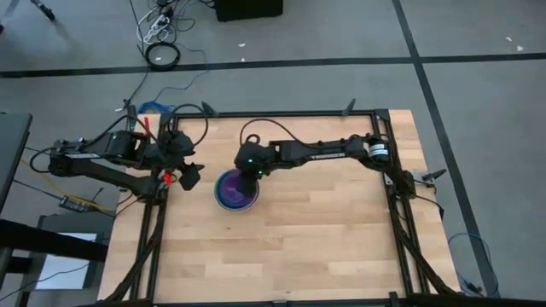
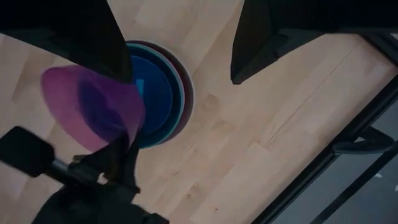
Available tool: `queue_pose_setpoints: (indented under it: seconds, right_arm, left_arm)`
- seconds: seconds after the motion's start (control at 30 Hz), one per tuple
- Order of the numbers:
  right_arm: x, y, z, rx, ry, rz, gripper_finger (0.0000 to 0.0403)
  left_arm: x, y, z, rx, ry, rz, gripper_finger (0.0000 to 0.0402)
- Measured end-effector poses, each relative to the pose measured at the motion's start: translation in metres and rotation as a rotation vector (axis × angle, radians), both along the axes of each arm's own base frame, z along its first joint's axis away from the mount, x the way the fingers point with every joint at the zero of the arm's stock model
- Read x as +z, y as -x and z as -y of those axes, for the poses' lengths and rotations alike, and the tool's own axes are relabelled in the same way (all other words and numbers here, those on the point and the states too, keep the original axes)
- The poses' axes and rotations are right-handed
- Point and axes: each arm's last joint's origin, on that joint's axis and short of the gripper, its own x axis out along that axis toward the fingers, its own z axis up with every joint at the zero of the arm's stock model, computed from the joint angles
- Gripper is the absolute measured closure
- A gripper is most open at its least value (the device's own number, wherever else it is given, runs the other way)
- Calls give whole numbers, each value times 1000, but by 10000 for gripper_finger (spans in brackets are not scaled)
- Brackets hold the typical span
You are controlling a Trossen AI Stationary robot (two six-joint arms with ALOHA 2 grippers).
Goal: Nest bowls inside each other
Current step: Stack the purple bowl on top of the blue bowl, then return to Home Position
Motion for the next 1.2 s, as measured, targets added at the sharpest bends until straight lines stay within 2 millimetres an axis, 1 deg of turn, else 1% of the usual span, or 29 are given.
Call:
queue_pose_setpoints:
  seconds: [0.07,0.13,0.27,0.4,0.5,0.6,0.7,0.8,0.9,0.97,1.1,1.13,1.2]
  right_arm:
    - [-3,-4,2,-2,-4,-22,388]
    - [-2,-4,4,-2,-10,-41,370]
    - [-2,-2,6,-1,-21,-76,319]
    - [13,2,6,-11,-19,-36,266]
    - [21,4,6,-25,-3,-13,240]
    - [30,7,7,-45,33,5,230]
    - [48,14,7,-27,107,40,232]
    - [67,21,3,33,186,86,237]
    - [91,32,-7,81,214,137,239]
    - [107,44,-20,157,252,151,238]
    - [136,70,-54,332,338,185,239]
    - [145,77,-63,365,351,209,239]
    - [166,94,-78,402,356,275,240]
  left_arm:
    - [0,0,0,0,0,2,122]
    - [0,0,0,0,0,1,122]
    - [0,0,0,0,0,1,122]
    - [0,0,0,1,0,4,122]
    - [0,-1,0,1,0,6,122]
    - [1,-1,0,1,0,10,122]
    - [1,-1,0,1,0,10,122]
    - [1,-1,0,-12,-9,7,122]
    - [1,-2,0,-3,4,17,122]
    - [1,-3,0,19,23,36,122]
    - [1,-5,1,30,65,65,122]
    - [3,-7,2,30,70,98,122]
    - [15,-16,5,-46,33,240,122]
